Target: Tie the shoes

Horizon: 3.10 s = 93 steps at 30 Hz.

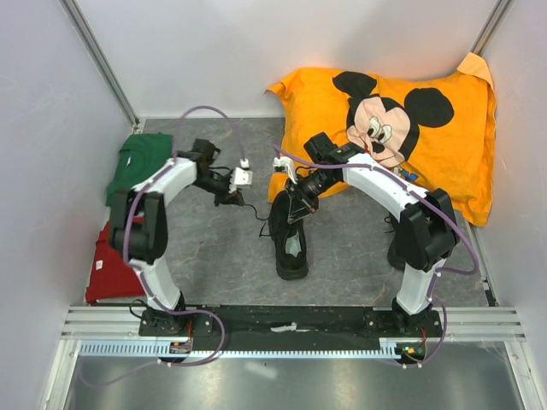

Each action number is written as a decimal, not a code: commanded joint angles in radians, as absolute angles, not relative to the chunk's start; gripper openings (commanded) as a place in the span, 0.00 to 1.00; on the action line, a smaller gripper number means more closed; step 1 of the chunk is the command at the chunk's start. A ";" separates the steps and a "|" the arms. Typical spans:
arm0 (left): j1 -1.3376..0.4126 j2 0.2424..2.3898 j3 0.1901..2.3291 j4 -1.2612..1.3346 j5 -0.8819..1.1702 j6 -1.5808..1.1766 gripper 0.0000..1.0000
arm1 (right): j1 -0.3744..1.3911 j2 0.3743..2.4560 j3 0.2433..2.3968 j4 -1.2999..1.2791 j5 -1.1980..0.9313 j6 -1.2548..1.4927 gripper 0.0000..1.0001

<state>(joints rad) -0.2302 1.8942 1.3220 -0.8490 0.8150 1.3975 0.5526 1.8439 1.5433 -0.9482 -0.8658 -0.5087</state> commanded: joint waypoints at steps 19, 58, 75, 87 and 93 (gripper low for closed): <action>-0.646 1.137 0.956 -0.728 0.939 0.988 0.02 | 0.555 1.723 1.427 -0.649 -0.821 -0.337 0.00; -0.964 1.151 0.877 -0.471 0.962 0.891 0.01 | 0.543 1.612 1.307 -0.534 -0.801 -0.285 0.00; -1.092 1.560 0.808 0.426 0.659 0.841 0.20 | 0.537 1.586 1.259 -0.528 -0.822 -0.371 0.00; -0.899 1.069 0.773 0.006 0.621 0.559 0.47 | 0.537 1.585 1.259 -0.520 -0.856 -0.370 0.00; -0.594 1.025 0.712 -0.074 0.663 0.382 0.27 | 0.537 1.562 1.223 -0.447 -0.862 -0.295 0.00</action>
<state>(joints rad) -0.6880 0.9920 0.7605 0.0296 0.6327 0.5613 0.5392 1.6112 1.2446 -0.5236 -0.8238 -0.3408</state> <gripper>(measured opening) 0.299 0.007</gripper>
